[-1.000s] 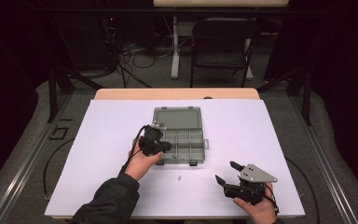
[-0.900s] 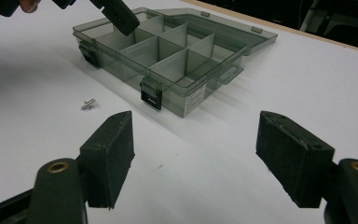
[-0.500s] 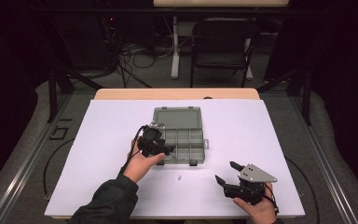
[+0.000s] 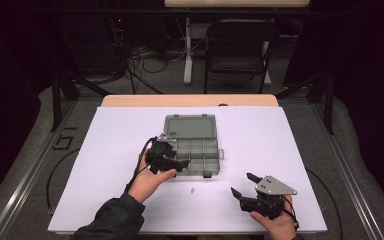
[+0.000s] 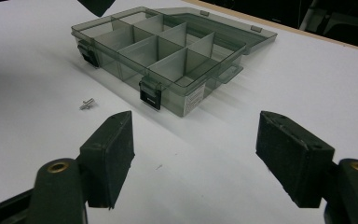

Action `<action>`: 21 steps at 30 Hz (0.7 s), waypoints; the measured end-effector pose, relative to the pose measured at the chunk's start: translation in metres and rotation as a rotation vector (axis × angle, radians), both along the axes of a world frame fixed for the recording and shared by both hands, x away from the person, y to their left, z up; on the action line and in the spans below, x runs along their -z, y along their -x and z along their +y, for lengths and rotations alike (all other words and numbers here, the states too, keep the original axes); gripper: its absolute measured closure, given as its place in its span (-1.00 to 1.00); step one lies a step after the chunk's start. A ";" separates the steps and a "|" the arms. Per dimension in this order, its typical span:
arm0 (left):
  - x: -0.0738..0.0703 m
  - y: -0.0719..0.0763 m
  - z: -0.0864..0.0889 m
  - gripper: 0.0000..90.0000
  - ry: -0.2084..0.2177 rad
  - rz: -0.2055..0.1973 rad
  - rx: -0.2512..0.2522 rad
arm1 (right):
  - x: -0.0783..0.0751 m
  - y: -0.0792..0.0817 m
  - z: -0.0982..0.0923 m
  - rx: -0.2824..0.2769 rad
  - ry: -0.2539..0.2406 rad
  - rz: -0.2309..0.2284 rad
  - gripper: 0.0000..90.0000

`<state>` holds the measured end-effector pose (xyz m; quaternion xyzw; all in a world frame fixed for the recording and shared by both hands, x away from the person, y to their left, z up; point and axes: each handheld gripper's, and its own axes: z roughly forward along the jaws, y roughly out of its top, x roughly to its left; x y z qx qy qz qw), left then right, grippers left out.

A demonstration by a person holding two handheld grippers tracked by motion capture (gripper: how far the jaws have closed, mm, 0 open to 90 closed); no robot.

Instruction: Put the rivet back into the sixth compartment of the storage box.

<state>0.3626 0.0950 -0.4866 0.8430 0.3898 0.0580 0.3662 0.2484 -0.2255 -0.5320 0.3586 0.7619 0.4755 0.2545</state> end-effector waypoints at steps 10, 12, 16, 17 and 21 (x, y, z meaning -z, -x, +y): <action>-0.003 0.021 -0.008 -0.21 0.019 -0.016 0.055 | 0.000 0.000 0.000 0.000 0.000 0.000 -0.39; -0.002 0.025 -0.009 -0.20 0.012 -0.014 0.067 | 0.000 0.000 0.000 -0.001 0.000 0.001 -0.39; 0.002 0.031 -0.013 -0.18 0.005 -0.013 0.090 | 0.000 0.000 0.000 -0.002 0.002 0.003 -0.39; 0.003 0.033 -0.013 -0.17 0.011 -0.010 0.092 | 0.000 0.000 0.000 -0.001 0.003 0.004 -0.39; 0.006 0.037 -0.014 -0.14 0.004 -0.016 0.101 | 0.000 0.000 0.001 -0.003 0.004 0.007 -0.39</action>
